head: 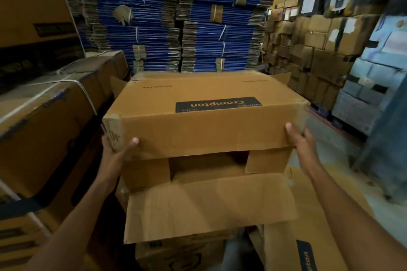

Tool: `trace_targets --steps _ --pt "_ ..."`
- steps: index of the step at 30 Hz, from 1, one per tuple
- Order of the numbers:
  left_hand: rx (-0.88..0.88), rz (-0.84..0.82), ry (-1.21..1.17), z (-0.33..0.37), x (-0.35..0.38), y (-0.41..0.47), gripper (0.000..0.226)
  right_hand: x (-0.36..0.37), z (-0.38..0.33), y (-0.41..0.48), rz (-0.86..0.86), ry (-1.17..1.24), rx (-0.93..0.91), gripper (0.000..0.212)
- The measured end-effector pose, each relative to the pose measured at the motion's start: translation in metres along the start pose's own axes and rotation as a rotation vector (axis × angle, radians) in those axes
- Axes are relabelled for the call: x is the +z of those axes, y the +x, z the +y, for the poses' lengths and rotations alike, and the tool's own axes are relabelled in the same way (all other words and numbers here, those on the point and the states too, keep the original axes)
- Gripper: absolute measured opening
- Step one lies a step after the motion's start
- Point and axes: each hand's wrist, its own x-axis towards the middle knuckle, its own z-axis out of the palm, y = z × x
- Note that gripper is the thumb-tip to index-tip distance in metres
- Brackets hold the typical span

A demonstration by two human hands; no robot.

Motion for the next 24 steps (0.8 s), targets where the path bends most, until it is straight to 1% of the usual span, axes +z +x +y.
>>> trace_targets --steps 2,4,5,6,8,10,12,14,17,20,22,24 --pt "-0.116 -0.017 0.066 -0.023 -0.006 -0.014 0.117 -0.003 0.029 -0.014 -0.056 -0.014 0.089 0.108" --pt "-0.233 -0.003 0.111 -0.044 -0.009 -0.024 0.123 -0.002 0.051 -0.024 -0.104 -0.035 0.175 0.111" --pt "-0.253 0.023 0.109 -0.048 -0.008 -0.028 0.120 0.000 0.053 -0.028 -0.102 -0.040 0.194 0.112" --pt "-0.250 0.053 0.115 -0.047 -0.005 -0.032 0.112 0.004 0.049 -0.029 -0.089 -0.046 0.190 0.108" --pt "-0.209 0.091 0.197 -0.031 0.001 -0.032 0.090 0.011 0.026 -0.030 -0.039 -0.090 0.141 0.086" --pt "-0.158 0.128 0.260 -0.010 0.003 -0.026 0.072 0.013 0.004 -0.019 0.006 -0.102 0.089 0.073" --pt "-0.083 0.161 0.258 0.018 0.002 -0.018 0.066 0.014 -0.020 -0.008 0.006 -0.152 0.015 0.065" --pt "-0.015 0.183 0.295 0.044 -0.003 -0.008 0.065 0.017 -0.044 0.004 -0.017 -0.231 -0.064 0.061" --pt "0.017 0.187 0.463 0.073 -0.011 0.010 0.073 0.018 -0.077 0.025 -0.063 -0.383 -0.133 0.062" --pt "-0.037 0.102 0.638 0.082 -0.016 0.022 0.097 0.024 -0.099 0.037 -0.119 -0.577 -0.076 0.077" --pt "-0.040 0.084 0.785 0.080 -0.018 0.025 0.113 0.035 -0.101 0.035 -0.133 -0.700 -0.101 0.081" --pt "-0.008 0.095 0.900 0.074 -0.020 0.029 0.114 0.045 -0.098 0.033 -0.107 -0.733 -0.145 0.080"
